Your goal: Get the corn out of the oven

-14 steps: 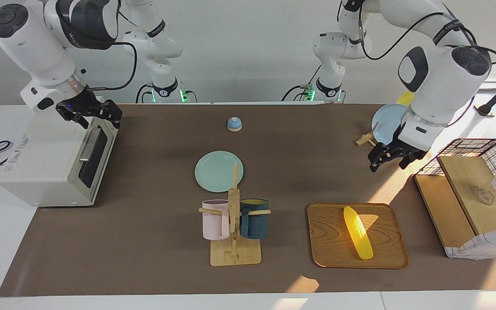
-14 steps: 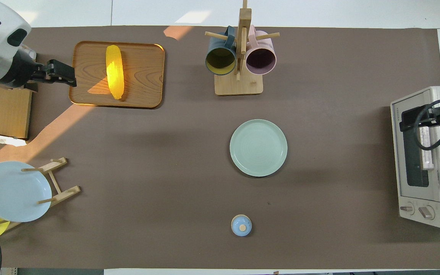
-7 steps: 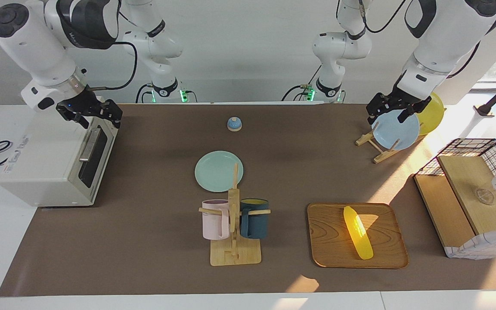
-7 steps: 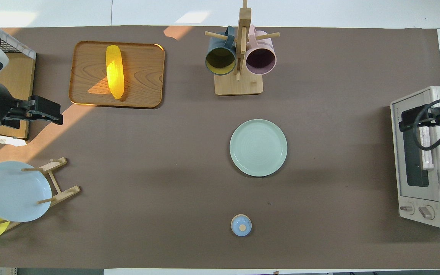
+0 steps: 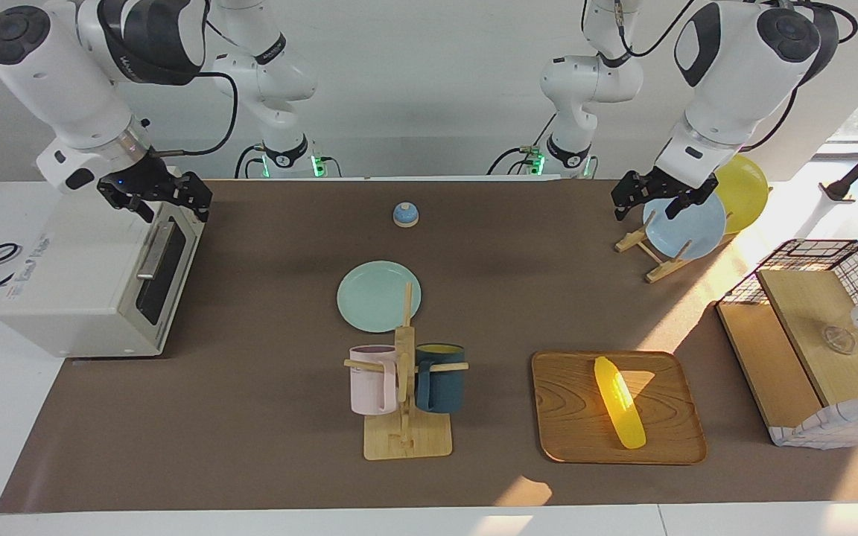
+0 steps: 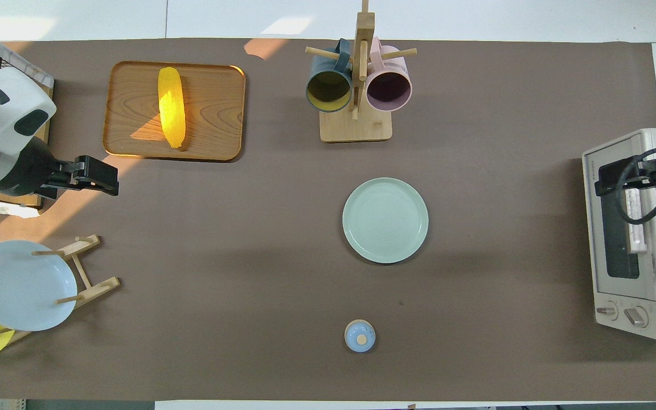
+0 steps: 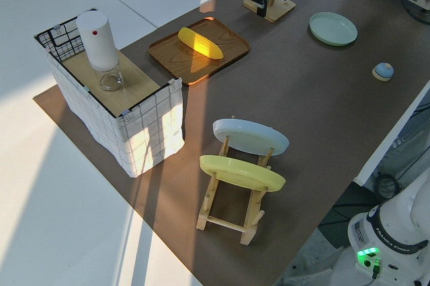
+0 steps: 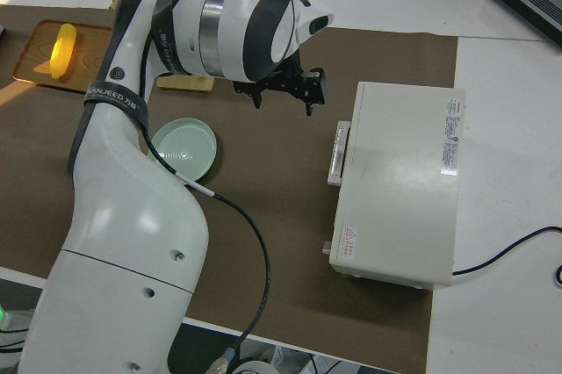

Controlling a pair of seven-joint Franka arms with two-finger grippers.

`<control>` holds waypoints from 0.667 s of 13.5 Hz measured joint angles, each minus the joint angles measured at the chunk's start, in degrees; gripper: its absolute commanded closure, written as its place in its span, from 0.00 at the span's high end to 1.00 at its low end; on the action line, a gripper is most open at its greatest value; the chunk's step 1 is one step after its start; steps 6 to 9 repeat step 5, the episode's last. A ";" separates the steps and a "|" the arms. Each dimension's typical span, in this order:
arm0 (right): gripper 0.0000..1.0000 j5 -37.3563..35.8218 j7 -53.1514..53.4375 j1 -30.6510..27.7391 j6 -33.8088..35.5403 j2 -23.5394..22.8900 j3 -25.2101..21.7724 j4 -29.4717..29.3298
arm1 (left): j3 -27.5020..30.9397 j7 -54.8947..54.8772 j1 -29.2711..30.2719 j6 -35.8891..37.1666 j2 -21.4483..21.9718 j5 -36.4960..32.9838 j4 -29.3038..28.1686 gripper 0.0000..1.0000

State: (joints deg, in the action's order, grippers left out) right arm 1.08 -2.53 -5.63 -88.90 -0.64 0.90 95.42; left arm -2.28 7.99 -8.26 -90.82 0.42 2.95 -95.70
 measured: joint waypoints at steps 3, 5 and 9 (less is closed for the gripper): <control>1.00 -0.35 0.00 0.00 0.00 0.02 0.08 -0.01 | -0.22 -0.01 0.08 -0.57 0.15 0.00 0.00 1.00; 1.00 -0.37 0.00 0.02 0.00 0.03 0.14 -0.01 | -0.24 -0.01 0.09 -0.75 0.17 0.00 0.00 1.00; 1.00 -0.37 0.00 0.02 0.00 0.03 0.14 -0.01 | -0.24 -0.01 0.09 -0.75 0.17 0.00 0.00 1.00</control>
